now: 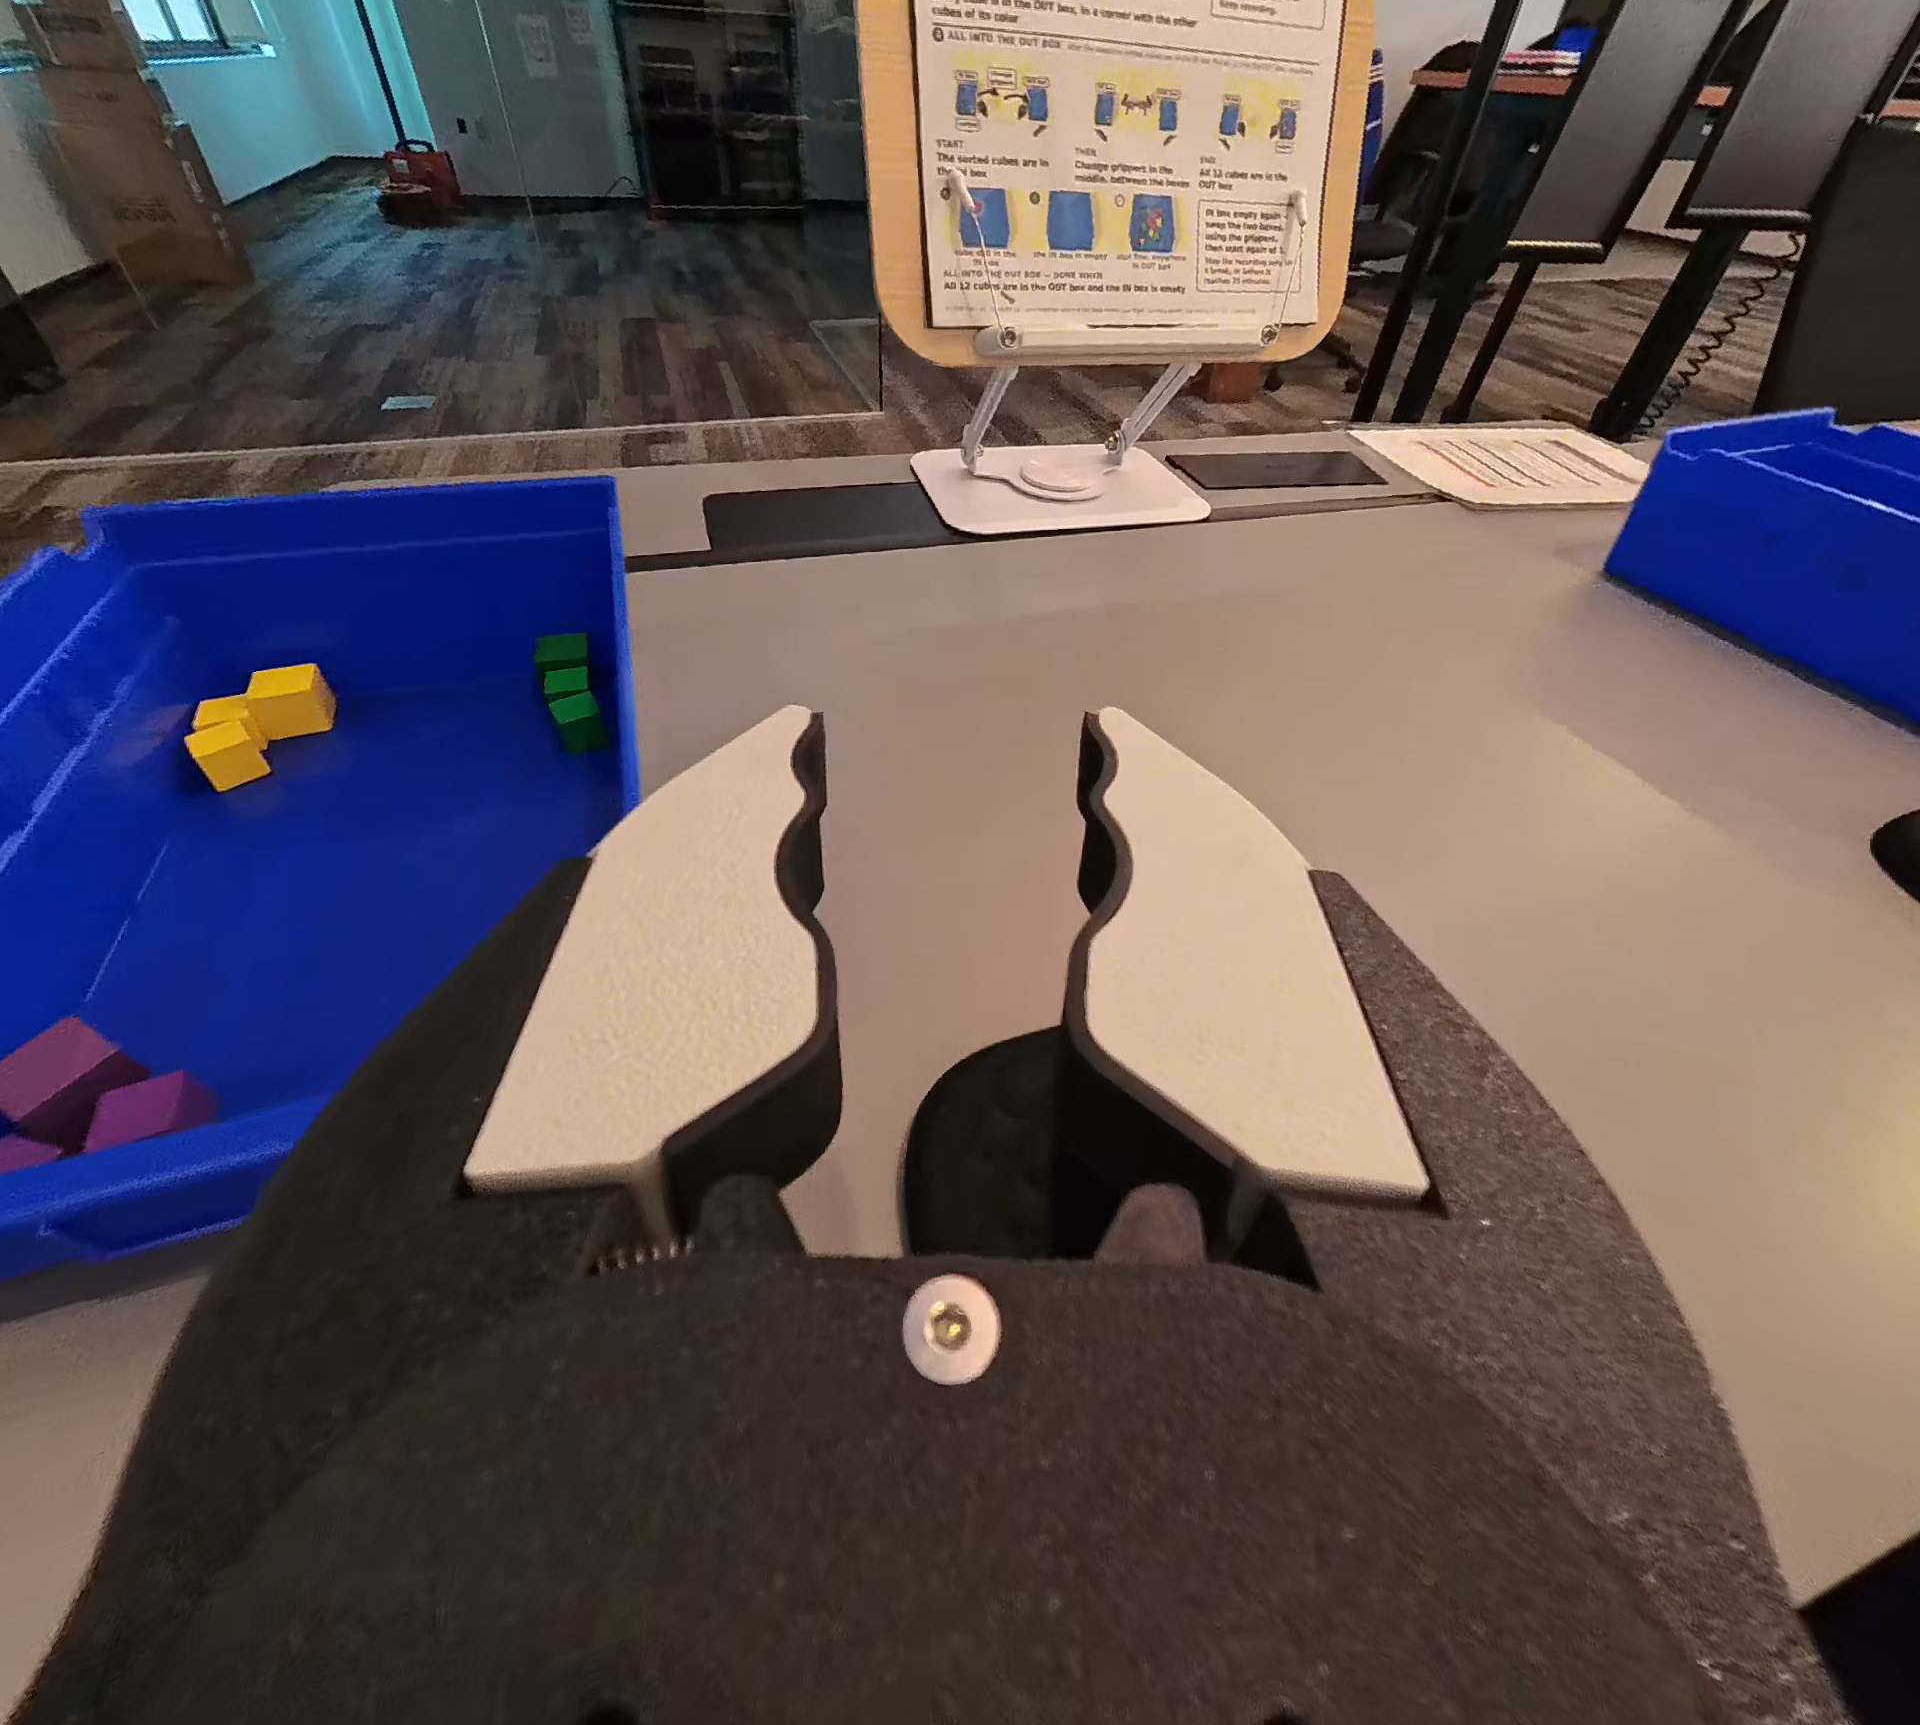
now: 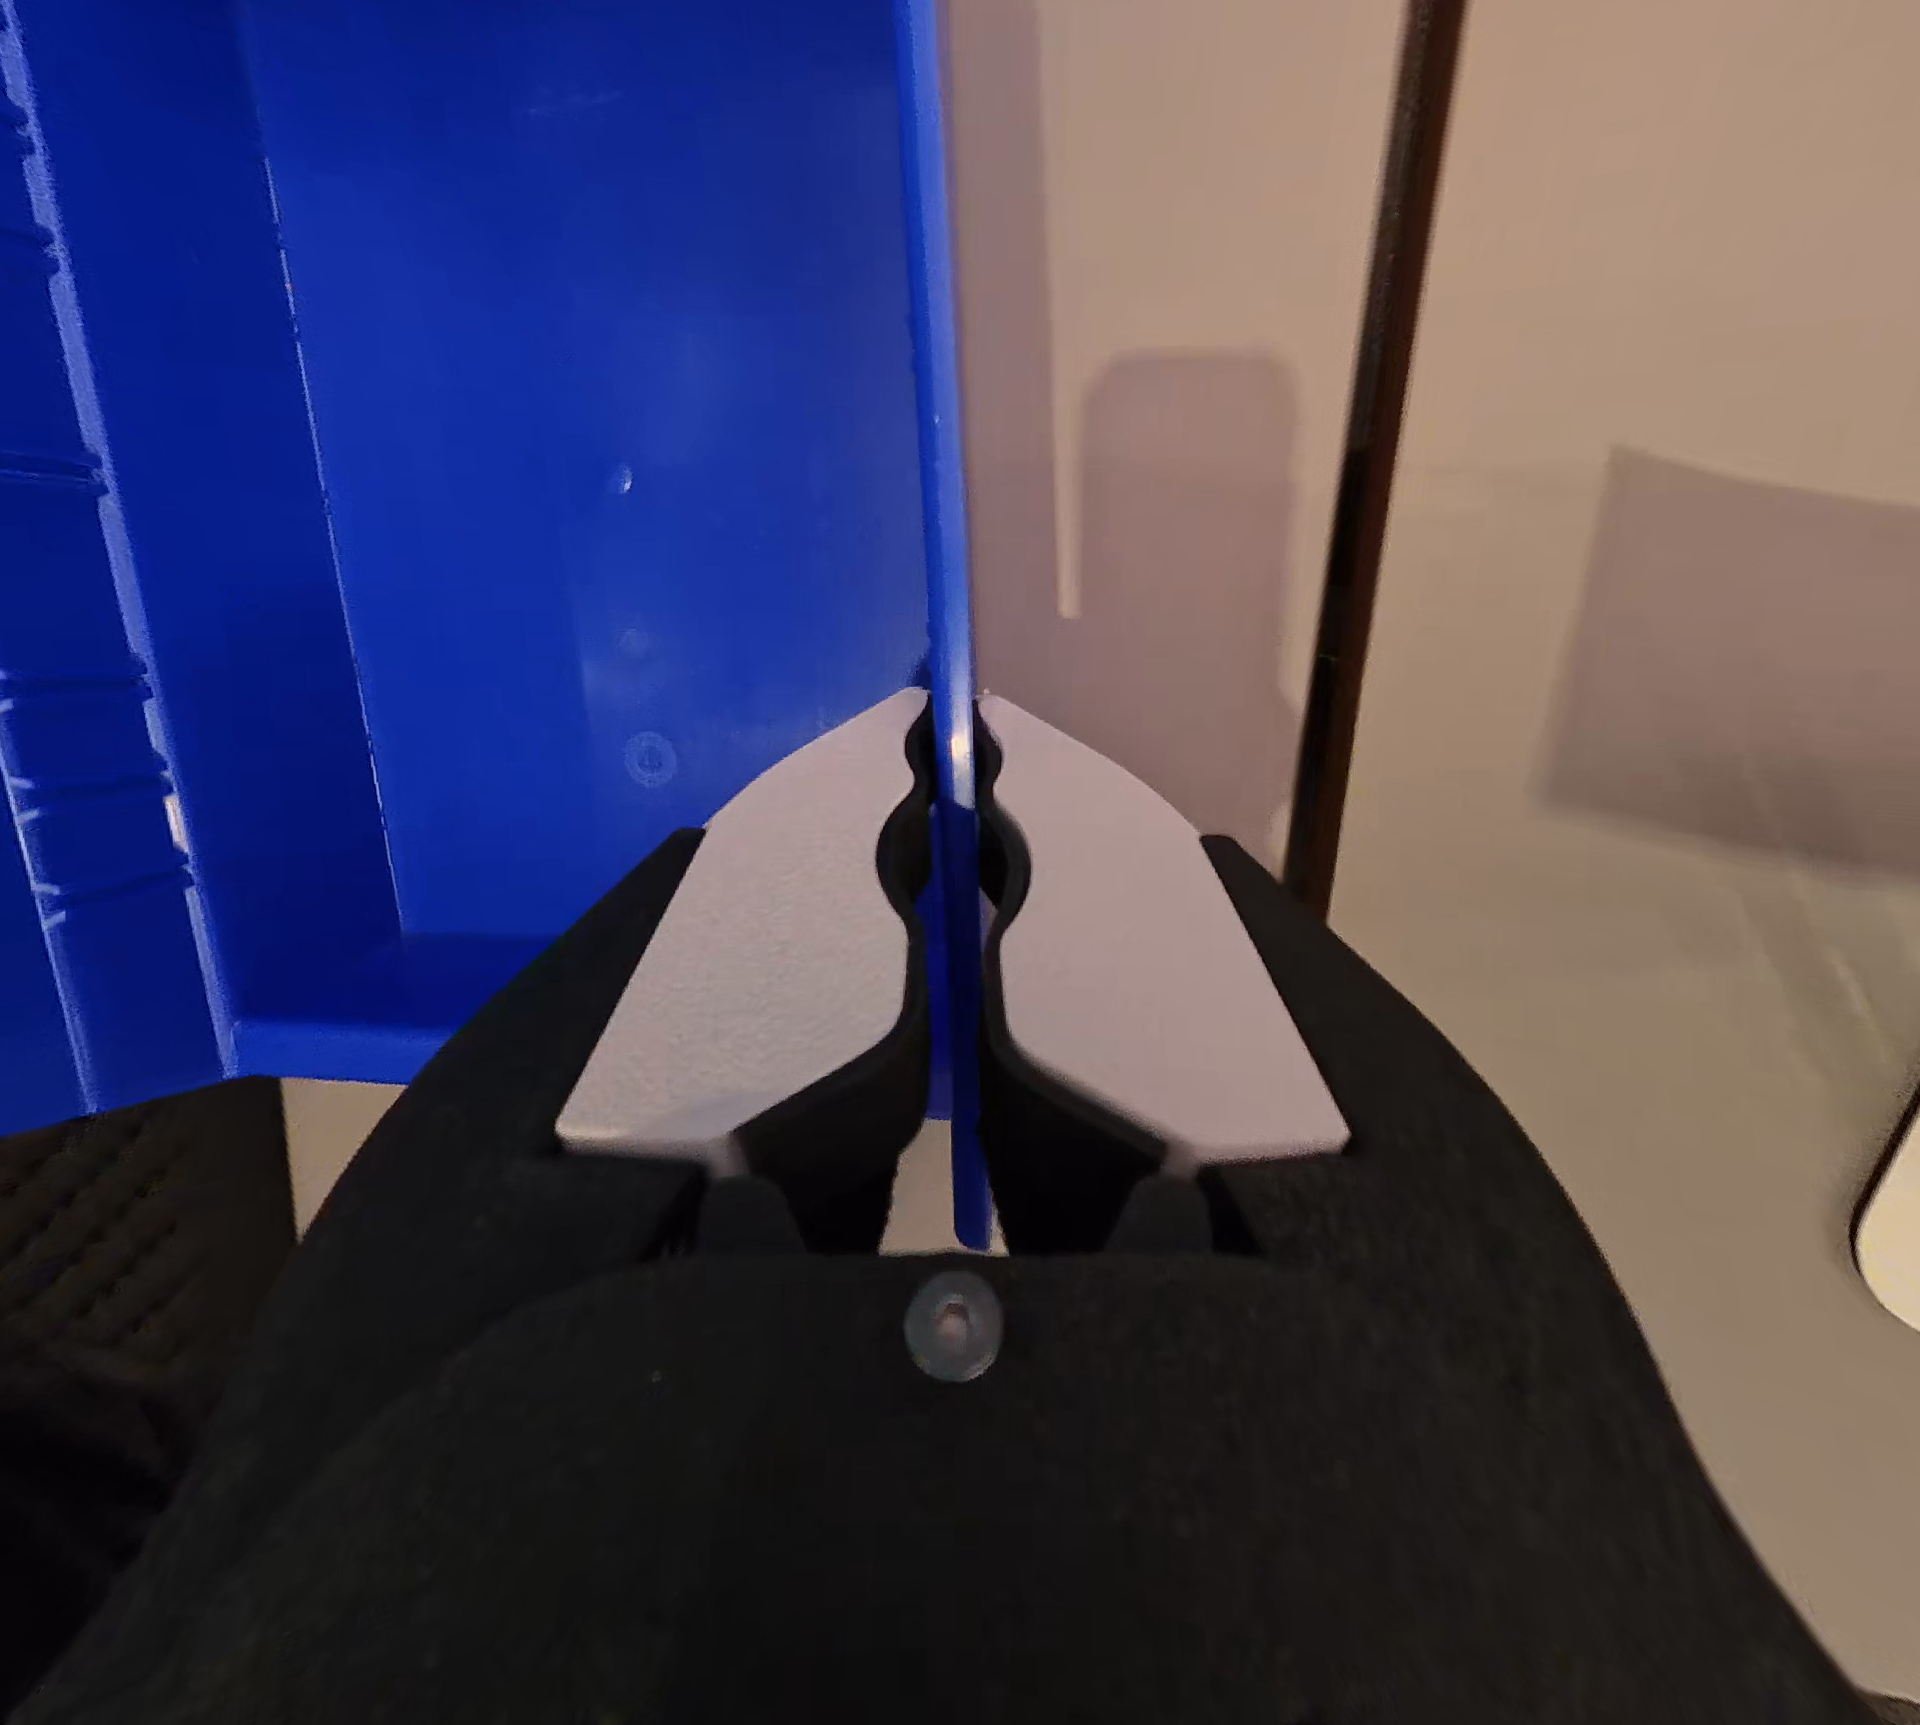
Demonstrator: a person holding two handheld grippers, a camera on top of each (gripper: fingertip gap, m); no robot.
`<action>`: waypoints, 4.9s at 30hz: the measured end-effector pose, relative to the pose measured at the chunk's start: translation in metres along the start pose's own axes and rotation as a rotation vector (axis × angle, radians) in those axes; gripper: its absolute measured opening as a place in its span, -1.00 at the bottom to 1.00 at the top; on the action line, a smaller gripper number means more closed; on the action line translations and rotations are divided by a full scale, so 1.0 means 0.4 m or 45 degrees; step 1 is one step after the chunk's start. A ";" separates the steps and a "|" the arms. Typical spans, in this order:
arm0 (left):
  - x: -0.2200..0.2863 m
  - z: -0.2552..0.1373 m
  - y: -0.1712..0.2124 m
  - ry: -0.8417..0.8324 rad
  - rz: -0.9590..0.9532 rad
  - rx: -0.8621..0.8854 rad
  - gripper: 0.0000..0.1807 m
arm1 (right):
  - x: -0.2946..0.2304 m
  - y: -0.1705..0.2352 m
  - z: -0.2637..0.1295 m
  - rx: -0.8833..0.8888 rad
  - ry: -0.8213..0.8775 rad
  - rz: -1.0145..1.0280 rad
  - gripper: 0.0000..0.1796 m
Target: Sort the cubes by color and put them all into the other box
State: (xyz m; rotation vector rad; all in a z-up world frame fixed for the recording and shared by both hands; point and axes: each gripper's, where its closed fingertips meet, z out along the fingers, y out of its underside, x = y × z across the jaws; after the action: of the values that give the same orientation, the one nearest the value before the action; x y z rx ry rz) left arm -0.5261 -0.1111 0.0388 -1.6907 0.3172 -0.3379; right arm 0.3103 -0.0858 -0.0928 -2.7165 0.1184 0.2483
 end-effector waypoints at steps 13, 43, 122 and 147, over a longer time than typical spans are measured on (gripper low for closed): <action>0.040 0.026 -0.013 -0.014 0.098 -0.032 -0.49 | 0.103 0.008 -0.025 0.091 0.045 0.111 -0.96; 0.096 0.147 -0.139 -0.002 0.129 0.110 -0.42 | -0.920 -0.333 -0.463 1.452 -0.687 -0.651 -0.57; -0.606 0.501 0.023 -0.525 0.489 -0.391 -0.70 | -0.891 -0.317 -0.051 0.687 -0.319 -0.980 -0.65; 0.641 0.532 -0.197 0.565 1.127 0.396 -0.70 | -1.393 -0.232 -0.115 0.664 -1.165 -0.744 -0.26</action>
State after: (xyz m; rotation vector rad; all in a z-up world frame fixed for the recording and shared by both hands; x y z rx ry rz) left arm -0.2048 -0.0083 0.0982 -1.0216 1.2208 -0.0796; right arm -0.2178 0.0061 0.0910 -1.7952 -0.7390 1.0533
